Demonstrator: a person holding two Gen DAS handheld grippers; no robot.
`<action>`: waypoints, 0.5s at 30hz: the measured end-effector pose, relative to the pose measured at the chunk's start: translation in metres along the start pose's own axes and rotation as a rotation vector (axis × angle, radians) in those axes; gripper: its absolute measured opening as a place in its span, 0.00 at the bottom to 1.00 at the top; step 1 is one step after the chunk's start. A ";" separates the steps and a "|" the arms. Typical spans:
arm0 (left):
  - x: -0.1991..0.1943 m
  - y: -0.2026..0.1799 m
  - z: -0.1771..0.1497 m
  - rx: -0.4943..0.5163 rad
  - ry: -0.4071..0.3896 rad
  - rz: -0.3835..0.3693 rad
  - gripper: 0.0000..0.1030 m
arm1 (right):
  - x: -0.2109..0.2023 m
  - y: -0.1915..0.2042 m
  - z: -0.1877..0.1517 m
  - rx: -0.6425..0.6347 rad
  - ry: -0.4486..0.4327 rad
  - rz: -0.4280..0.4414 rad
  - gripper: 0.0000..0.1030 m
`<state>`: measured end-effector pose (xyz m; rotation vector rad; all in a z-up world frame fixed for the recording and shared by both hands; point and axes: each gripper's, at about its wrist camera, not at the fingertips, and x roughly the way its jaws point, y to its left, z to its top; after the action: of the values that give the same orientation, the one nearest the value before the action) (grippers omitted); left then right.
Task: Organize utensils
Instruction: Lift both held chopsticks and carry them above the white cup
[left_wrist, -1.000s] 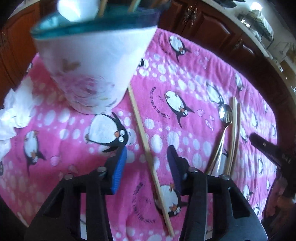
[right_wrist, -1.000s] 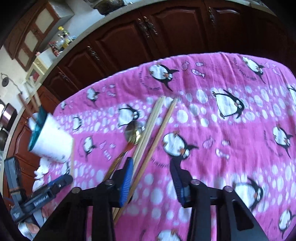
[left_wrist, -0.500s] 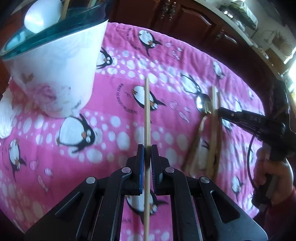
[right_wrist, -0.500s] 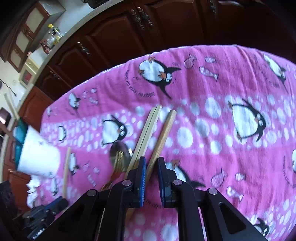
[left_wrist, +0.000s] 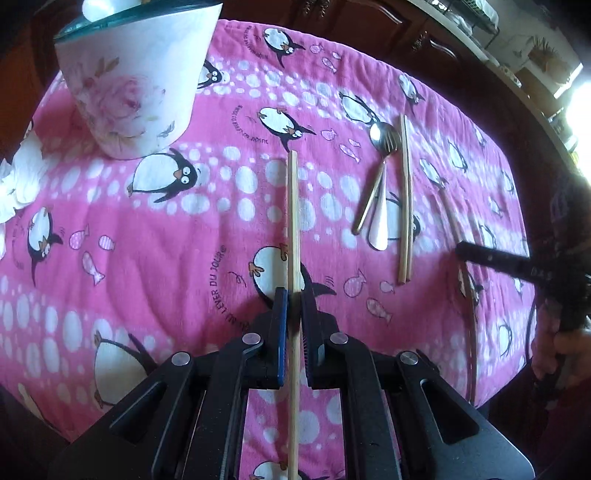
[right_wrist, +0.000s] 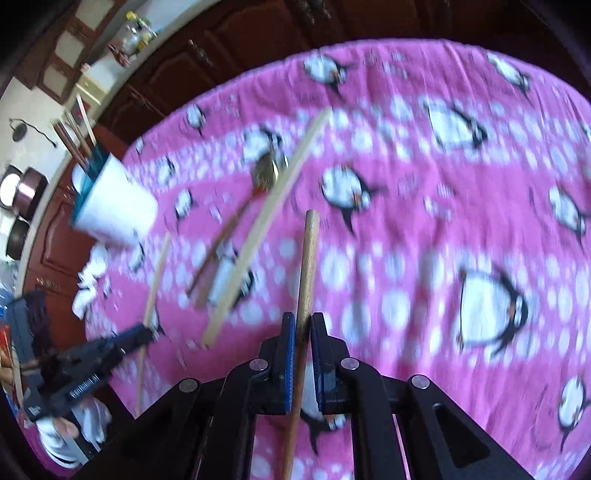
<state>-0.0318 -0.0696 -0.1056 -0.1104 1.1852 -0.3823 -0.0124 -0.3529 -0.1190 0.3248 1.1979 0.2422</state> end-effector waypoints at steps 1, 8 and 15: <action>0.000 0.000 0.001 0.001 0.001 -0.005 0.08 | 0.003 -0.001 -0.001 0.006 0.005 -0.006 0.07; 0.000 0.002 0.033 0.025 -0.050 0.030 0.33 | 0.004 0.000 0.019 0.004 -0.028 -0.044 0.14; 0.019 -0.003 0.069 0.122 -0.017 0.057 0.36 | 0.019 0.002 0.044 -0.018 0.011 -0.080 0.20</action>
<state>0.0371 -0.0871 -0.0952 0.0258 1.1429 -0.4023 0.0354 -0.3497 -0.1208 0.2594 1.2162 0.1857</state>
